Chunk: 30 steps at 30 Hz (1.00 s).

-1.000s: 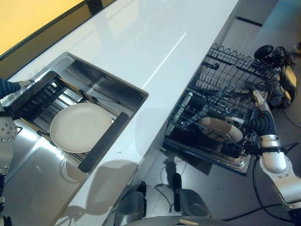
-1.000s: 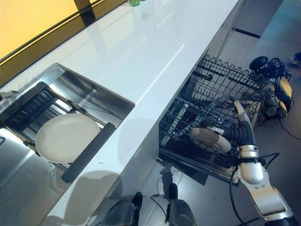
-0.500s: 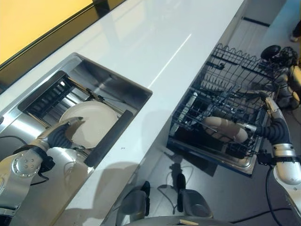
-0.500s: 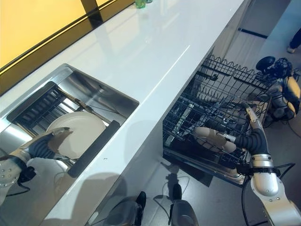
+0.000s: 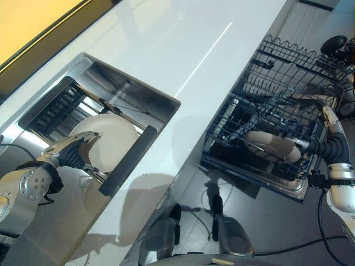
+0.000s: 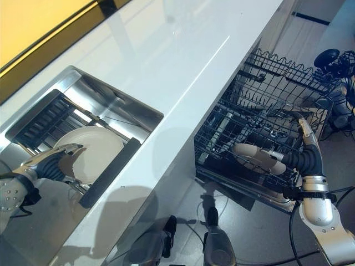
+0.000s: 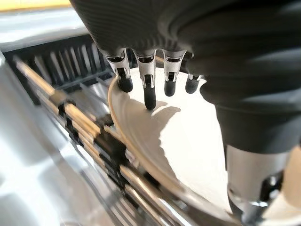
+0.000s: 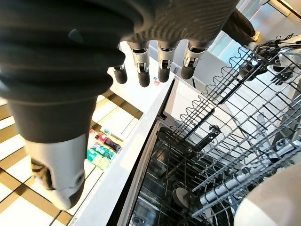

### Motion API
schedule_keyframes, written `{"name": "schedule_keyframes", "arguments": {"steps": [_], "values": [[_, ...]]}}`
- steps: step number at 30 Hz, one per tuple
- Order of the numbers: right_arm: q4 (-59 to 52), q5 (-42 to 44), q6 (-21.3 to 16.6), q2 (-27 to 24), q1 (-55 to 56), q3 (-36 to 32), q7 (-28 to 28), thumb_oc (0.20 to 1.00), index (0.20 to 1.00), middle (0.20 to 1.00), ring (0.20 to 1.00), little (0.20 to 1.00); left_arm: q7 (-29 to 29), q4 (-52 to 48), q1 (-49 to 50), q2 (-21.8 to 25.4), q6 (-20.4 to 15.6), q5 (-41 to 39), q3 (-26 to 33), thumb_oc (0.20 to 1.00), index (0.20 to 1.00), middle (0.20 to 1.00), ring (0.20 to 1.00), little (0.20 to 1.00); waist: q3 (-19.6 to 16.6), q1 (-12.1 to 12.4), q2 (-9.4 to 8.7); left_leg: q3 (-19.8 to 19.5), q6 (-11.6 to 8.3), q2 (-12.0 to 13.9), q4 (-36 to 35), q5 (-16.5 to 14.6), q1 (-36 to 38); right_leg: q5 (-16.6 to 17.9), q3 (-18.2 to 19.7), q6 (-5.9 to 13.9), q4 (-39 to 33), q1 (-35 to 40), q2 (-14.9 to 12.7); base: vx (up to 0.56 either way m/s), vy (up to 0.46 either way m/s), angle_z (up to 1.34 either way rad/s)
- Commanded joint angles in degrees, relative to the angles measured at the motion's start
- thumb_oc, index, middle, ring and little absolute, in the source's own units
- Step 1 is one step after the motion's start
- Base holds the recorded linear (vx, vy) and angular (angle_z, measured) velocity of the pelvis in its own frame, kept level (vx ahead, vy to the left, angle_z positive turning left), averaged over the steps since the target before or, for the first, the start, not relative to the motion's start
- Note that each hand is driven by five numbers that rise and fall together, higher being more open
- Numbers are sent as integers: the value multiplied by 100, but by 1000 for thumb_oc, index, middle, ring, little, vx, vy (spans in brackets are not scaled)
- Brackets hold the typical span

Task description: Pick up plates and place into dishwasher.

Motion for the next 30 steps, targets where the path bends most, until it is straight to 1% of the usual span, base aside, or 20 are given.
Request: {"name": "schedule_keyframes", "arguments": {"steps": [1,2,5,6,8,10,13,15,16,19,20,22,23,25,27,29,30], "values": [[-63,-83,-396,-273,-374,195,-312,1000,1000,1000,1000,1000,656,391,-68,428,-77,654,264,1000,1000,1000,1000,1000,-77,182,-188,317,33,-301,80,224,-461,-400,50,943,329,107,-420,-113,-50,2],[-45,-135,-408,-235,-426,250,-384,1000,1000,1000,1000,1000,675,411,-133,381,-140,696,187,1000,1000,1000,1000,1000,-41,191,-211,319,32,-284,105,214,-531,-392,49,950,312,73,-424,-116,-60,2],[-5,-243,-452,-163,-513,348,-528,1000,1000,1000,1000,1000,497,400,-238,308,-333,644,-58,1000,1000,1000,1000,1000,26,212,-246,336,37,-262,145,191,-650,-373,50,976,259,19,-415,-103,-62,3],[-8,-253,-476,-160,-511,362,-589,1000,1000,1000,1000,1000,324,359,-225,274,-443,522,-167,1000,1000,1000,1000,1000,54,219,-257,349,41,-249,132,191,-666,-361,47,991,217,26,-408,-51,-54,4],[-29,-216,-526,-193,-433,341,-678,1000,1000,1000,1000,1000,98,181,-51,229,-541,325,-271,1000,1000,1000,1000,1000,81,249,-266,362,50,-235,98,206,-654,-334,38,1026,147,72,-395,-19,-53,1],[-43,-180,-562,-240,-404,351,-713,1000,1000,1000,1000,1000,-256,85,71,232,-545,-112,-339,1000,1000,1000,1000,1000,83,256,-272,392,70,-220,71,202,-621,-337,41,1042,102,119,-384,0,0,0],[-52,-131,-597,-290,-393,365,-745,1000,1000,1000,1000,1000,-630,-27,198,251,-428,-687,-444,1000,1000,1000,1000,1000,81,267,-272,421,76,-192,37,208,-576,-321,23,1061,14,207,-378,9,-16,4],[-56,-115,-606,-298,-380,375,-730,1000,1000,1000,1000,1000,-548,-72,287,266,-372,-764,-444,1000,1000,1000,1000,1000,65,281,-261,422,85,-181,-20,210,-500,-322,12,1067,-58,300,-373,15,-2,0],[-55,-112,-594,-301,-398,406,-737,1000,1000,1000,1000,1000,-449,-67,274,295,-328,-772,-470,1000,1000,1000,1000,1000,51,281,-259,416,83,-181,-43,212,-472,-325,12,1068,-80,332,-370,0,0,0],[-22,-69,-449,-314,-565,535,-722,1000,1000,1000,1000,1000,457,66,41,400,-36,-628,-343,1000,1000,1000,1000,1000,-26,316,-249,390,72,-175,-121,209,-356,-354,-35,1041,-160,478,-389,55,6,-2],[-28,-69,-420,-311,-580,543,-713,1000,1000,1000,1000,1000,565,101,4,424,-10,-606,-308,1000,1000,1000,1000,1000,-33,316,-249,381,70,-177,-134,205,-334,-364,-46,1035,-168,501,-392,63,20,-2],[-59,-54,-241,-280,-611,488,-625,1000,1000,1000,1000,1000,825,154,-38,434,-3,-435,32,1000,1000,1000,1000,1000,-103,358,-236,339,49,-181,-154,203,-298,-385,-65,993,-196,570,-403,78,22,0],[-50,-64,-180,-227,-604,457,-574,1000,1000,1000,1000,1000,1172,161,-45,383,6,-319,250,1000,1000,1000,1000,1000,-147,391,-233,302,49,-192,-182,203,-263,-400,-80,971,-200,606,-408,86,20,3],[-98,-88,-95,-159,-572,411,-492,1000,1000,1000,1000,1000,1503,165,-34,293,-23,-206,584,1000,1000,1000,1000,1000,-194,406,-247,272,56,-200,-218,195,-211,-434,-94,946,-194,648,-412,84,27,4],[-136,-142,-84,12,-388,219,-263,1000,1000,1000,1000,1000,1934,180,18,163,-135,-8,1001,1000,1000,1000,1000,1000,-328,421,-245,221,59,-217,-275,192,-150,-474,-96,910,-189,685,-406,109,39,3],[-172,-128,-140,131,-136,-15,-42,1000,1000,1000,1000,1000,2434,192,185,45,-395,26,1440,1000,1000,1000,1000,1000,-453,427,-253,192,53,-232,-335,194,-76,-504,-111,899,-176,711,-412,104,29,5],[-191,-118,-160,169,-34,-97,44,1000,1000,1000,1000,1000,2500,199,252,1,-514,-9,1613,1000,1000,1000,1000,1000,-508,424,-257,186,52,-238,-352,190,-45,-527,-118,893,-157,718,-418,98,36,3]]}}
